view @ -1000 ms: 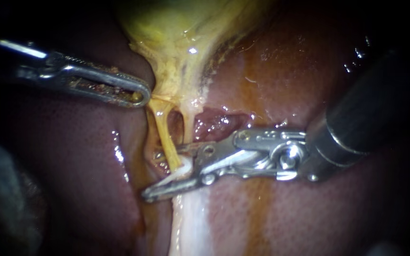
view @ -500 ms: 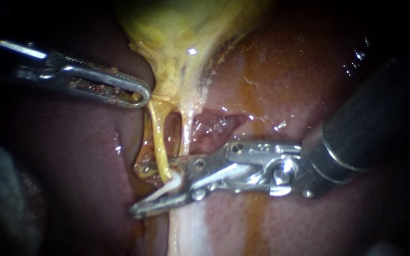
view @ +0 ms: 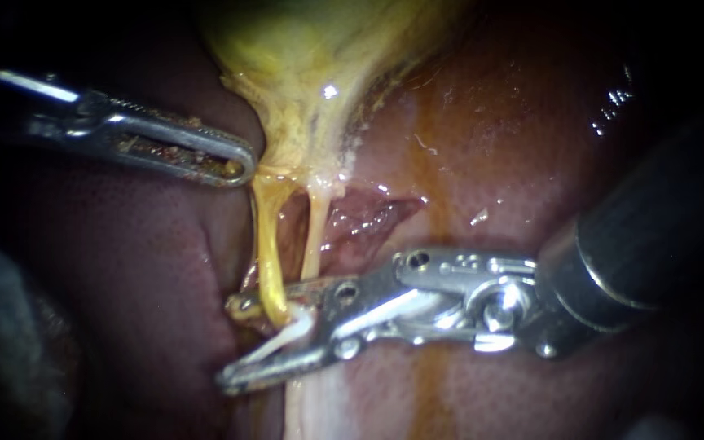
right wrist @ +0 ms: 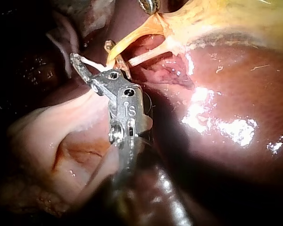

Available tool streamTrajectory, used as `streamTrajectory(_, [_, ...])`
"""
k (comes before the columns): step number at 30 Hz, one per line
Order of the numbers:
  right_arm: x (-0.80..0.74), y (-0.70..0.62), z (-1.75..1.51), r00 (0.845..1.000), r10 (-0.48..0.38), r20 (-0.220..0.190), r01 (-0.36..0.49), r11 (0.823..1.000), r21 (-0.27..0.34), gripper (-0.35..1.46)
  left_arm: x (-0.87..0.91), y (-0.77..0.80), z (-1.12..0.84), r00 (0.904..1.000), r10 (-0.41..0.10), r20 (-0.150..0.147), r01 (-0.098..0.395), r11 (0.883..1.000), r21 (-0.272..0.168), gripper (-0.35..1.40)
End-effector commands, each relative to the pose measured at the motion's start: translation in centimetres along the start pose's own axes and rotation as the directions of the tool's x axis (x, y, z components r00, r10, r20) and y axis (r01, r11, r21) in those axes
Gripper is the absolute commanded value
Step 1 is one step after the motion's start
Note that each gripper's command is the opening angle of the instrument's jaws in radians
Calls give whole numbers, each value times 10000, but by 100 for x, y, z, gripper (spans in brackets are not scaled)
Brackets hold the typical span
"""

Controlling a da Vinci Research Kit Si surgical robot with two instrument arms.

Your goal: Clipping first clip left tube

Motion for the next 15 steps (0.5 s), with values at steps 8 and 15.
streamTrajectory(8, [5,0,-4,10000,30,-5,-30,10000,24,40,0,0,0,10000,-1,0,1,10000,-1,-35])
streamTrajectory(15, [6,2,-9,10000,44,-9,-44,10000,46,26,0,0,0,10000,0,0,0,10000,-2,-35])
